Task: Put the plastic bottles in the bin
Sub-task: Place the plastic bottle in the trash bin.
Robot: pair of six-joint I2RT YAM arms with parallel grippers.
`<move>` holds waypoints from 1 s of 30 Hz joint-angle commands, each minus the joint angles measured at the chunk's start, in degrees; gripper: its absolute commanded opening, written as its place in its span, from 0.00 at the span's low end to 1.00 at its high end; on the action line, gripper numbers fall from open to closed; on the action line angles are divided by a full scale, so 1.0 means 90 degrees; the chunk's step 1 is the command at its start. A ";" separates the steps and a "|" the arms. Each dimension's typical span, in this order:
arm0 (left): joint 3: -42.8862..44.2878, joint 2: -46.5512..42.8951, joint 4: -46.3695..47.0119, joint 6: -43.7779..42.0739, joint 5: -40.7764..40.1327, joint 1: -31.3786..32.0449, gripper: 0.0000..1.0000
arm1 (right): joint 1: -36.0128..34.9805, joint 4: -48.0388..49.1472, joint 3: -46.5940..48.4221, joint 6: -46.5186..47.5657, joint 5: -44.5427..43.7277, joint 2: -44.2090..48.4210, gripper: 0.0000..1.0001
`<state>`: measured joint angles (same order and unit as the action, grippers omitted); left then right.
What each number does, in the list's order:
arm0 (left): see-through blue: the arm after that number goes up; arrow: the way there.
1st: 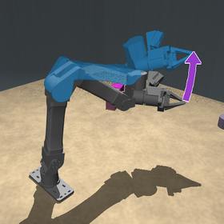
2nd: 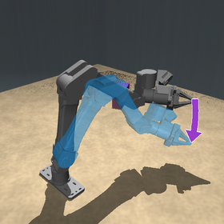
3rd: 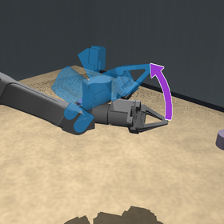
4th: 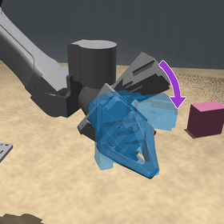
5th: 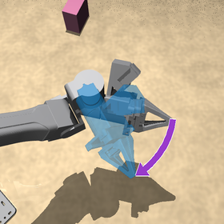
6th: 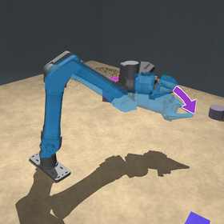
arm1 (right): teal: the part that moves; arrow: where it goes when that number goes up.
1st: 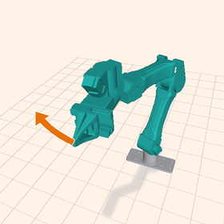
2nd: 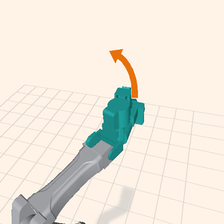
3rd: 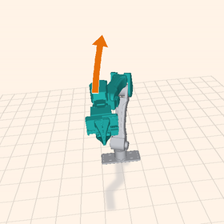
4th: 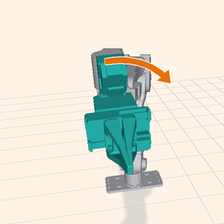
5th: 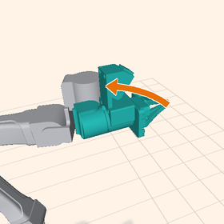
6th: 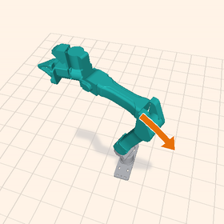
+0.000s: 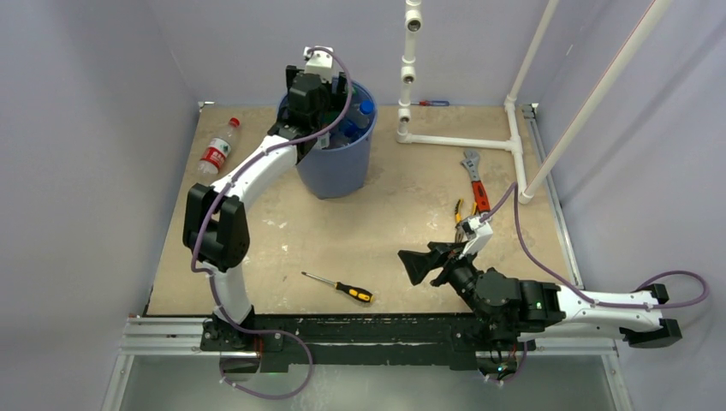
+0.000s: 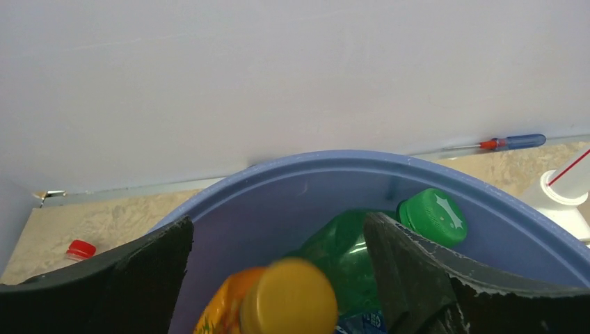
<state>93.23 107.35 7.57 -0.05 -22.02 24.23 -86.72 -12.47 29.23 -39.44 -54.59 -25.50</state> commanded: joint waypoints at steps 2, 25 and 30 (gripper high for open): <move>0.0260 -0.0510 -0.0306 0.0298 0.0113 -0.0006 0.95 | -0.0013 0.0051 0.0180 -0.0073 -0.0184 0.0035 0.96; -0.2871 -0.4144 -0.1903 0.2512 -0.1052 -0.1548 0.99 | -0.0019 0.0453 -0.0443 -0.0271 0.0353 0.0443 0.96; -0.3088 -0.3681 -0.2160 0.3570 -0.0593 -0.2625 0.99 | -0.0020 0.0646 -0.0644 -0.0272 0.0519 0.0583 0.96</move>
<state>66.37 72.42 -8.32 22.28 -30.70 5.08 -86.72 -10.11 24.53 -40.93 -51.35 -21.39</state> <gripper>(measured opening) 0.993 0.961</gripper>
